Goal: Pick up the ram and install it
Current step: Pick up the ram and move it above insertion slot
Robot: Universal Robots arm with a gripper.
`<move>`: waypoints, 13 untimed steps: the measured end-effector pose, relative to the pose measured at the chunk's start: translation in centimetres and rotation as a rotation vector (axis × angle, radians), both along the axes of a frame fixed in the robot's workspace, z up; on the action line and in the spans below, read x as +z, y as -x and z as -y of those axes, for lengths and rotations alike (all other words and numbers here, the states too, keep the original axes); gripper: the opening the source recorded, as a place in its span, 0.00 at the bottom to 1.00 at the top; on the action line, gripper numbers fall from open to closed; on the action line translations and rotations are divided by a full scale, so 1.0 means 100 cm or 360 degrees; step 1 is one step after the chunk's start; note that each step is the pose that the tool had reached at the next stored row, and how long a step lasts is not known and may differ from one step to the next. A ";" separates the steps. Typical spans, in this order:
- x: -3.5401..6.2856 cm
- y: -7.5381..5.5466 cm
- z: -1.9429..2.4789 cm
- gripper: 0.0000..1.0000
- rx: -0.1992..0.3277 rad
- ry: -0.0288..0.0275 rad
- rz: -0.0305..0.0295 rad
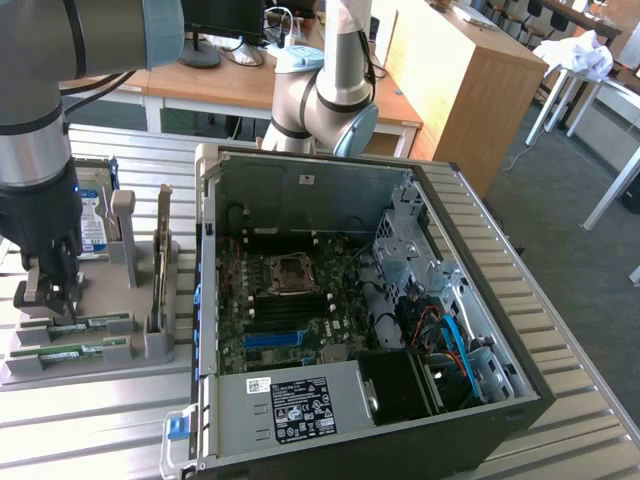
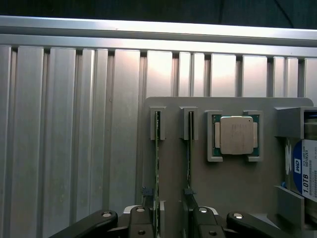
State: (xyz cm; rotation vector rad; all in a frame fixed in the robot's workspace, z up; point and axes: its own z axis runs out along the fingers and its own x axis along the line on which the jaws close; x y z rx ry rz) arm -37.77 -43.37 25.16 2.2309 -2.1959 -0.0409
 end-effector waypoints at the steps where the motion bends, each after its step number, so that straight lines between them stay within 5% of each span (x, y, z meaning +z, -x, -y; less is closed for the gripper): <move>1: -0.0005 0.000 0.0000 0.36 0.0000 -0.00001 0.00001; 13: -0.0130 0.000 0.0000 0.36 0.0000 0.00000 0.00000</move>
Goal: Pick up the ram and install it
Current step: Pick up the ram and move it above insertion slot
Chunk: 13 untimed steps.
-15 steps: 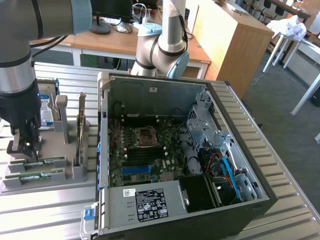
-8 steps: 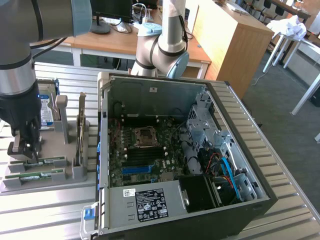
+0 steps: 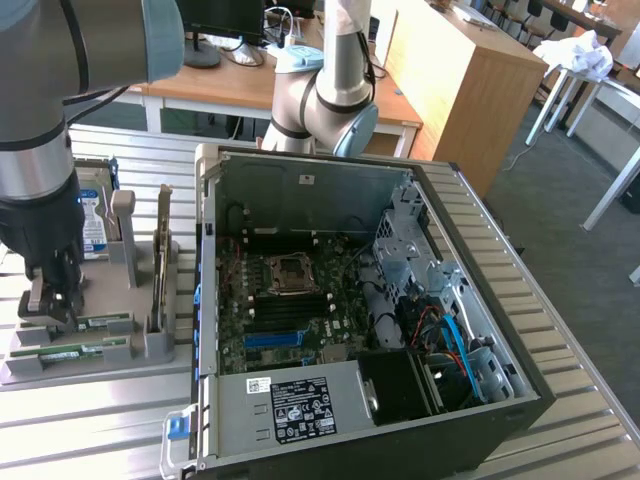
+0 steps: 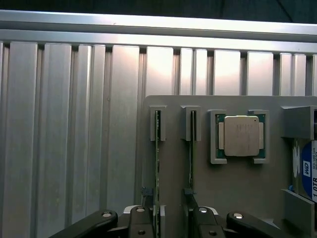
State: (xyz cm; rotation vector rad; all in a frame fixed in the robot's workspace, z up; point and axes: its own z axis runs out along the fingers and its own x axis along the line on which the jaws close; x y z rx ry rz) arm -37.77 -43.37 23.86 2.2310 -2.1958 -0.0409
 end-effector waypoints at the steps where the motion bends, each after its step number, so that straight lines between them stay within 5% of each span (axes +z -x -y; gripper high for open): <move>1: -0.0011 0.000 0.0000 0.36 0.0000 0.00001 -0.00002; 13: -0.0127 0.000 0.0000 0.36 0.0000 0.00002 -0.00003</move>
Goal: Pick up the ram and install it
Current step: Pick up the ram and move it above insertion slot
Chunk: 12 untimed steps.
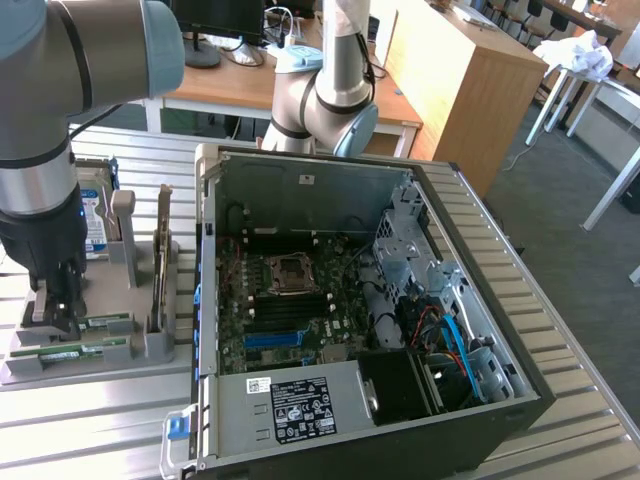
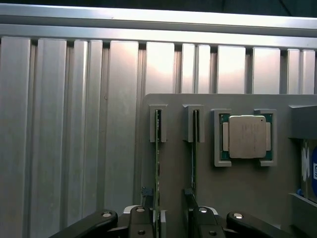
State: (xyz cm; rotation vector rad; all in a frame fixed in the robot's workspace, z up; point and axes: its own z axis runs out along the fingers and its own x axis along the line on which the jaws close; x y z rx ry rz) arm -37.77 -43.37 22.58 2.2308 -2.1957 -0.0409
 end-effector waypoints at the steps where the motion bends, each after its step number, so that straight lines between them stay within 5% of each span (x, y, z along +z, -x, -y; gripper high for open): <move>1: 0.0000 0.000 0.0000 0.36 0.0000 0.00001 0.00000; 12: 0.0000 0.000 0.0052 0.36 0.0000 0.00000 0.00001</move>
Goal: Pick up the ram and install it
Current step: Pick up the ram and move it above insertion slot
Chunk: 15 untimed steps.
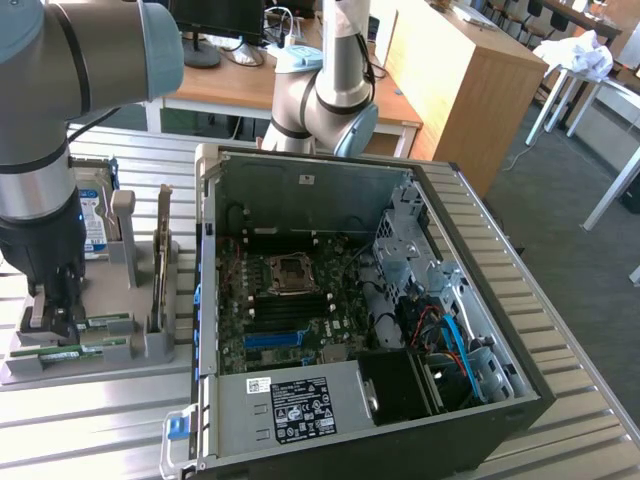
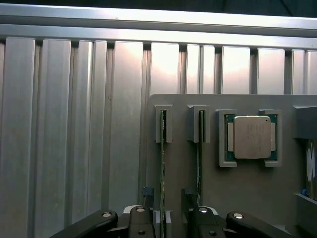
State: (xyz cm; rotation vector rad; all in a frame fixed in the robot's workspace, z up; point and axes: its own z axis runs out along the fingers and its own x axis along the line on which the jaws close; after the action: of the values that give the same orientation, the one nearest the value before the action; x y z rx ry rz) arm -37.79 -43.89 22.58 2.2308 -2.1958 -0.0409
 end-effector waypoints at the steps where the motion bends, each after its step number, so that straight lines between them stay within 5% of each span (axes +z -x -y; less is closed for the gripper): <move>1: 0.0000 0.000 0.0000 0.36 0.0000 -0.00001 0.00000; 15: -0.0143 0.000 0.0001 0.36 0.0000 -0.00001 0.00009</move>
State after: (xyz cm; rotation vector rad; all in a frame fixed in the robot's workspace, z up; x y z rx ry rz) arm -37.79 -43.90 21.15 2.2312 -2.1960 -0.0403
